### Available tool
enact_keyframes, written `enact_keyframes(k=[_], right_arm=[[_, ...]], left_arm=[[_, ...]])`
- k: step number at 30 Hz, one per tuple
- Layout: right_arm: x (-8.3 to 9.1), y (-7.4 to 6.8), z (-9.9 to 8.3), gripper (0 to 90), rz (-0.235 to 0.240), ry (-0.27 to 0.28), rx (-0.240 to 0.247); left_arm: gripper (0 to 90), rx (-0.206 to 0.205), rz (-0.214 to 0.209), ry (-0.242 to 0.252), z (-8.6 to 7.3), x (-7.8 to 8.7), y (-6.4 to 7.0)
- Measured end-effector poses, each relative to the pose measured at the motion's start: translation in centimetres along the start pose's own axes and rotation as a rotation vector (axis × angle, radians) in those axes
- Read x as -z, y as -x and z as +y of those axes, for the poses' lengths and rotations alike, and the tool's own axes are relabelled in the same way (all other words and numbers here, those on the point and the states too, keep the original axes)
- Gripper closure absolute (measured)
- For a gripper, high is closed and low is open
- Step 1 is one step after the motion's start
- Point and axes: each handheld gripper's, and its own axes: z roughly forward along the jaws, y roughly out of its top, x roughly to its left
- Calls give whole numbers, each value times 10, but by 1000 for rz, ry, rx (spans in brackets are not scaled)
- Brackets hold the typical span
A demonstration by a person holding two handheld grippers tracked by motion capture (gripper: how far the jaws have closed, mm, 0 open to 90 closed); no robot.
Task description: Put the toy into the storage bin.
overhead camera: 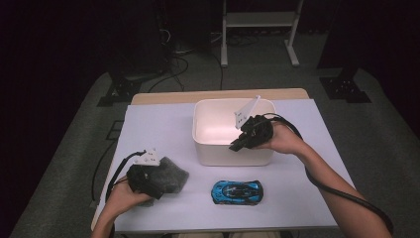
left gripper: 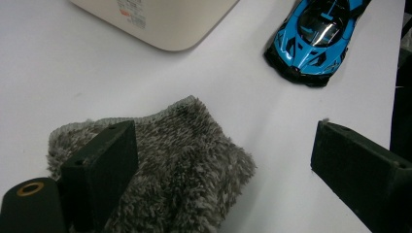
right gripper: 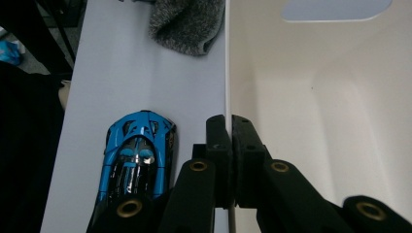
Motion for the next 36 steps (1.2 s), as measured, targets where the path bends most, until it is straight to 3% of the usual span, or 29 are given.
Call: enact_keyframes(k=[10,13,14,15,16,19,26,36], right_arm=[[-1,-12,1,867,0,-3,13],[-1,-12,1,855,2,-1,-5],[-1,-11,1,779,15,-7,-27],[-1,-10,1,645,28,-8,-59],[0,-11,0,602,5,-2,-77],[5,-16,-3,507,-19,16,-74],[21,-32,-7,345,-37,96,-100],[31,-63,-12,233,-62,156,-64]], left_arm=[[91,-7,-9,-14,2,-4,2],[91,-7,-13,-16,2,-4,2],[88,-6,-10,-14,2,-4,2],[88,-5,-11,-11,1,-4,2],[88,-2,-10,-10,1,-4,2],[88,6,-5,-5,0,-3,1],[89,-8,-5,-11,3,-5,5],[88,-13,7,-14,1,-7,4]])
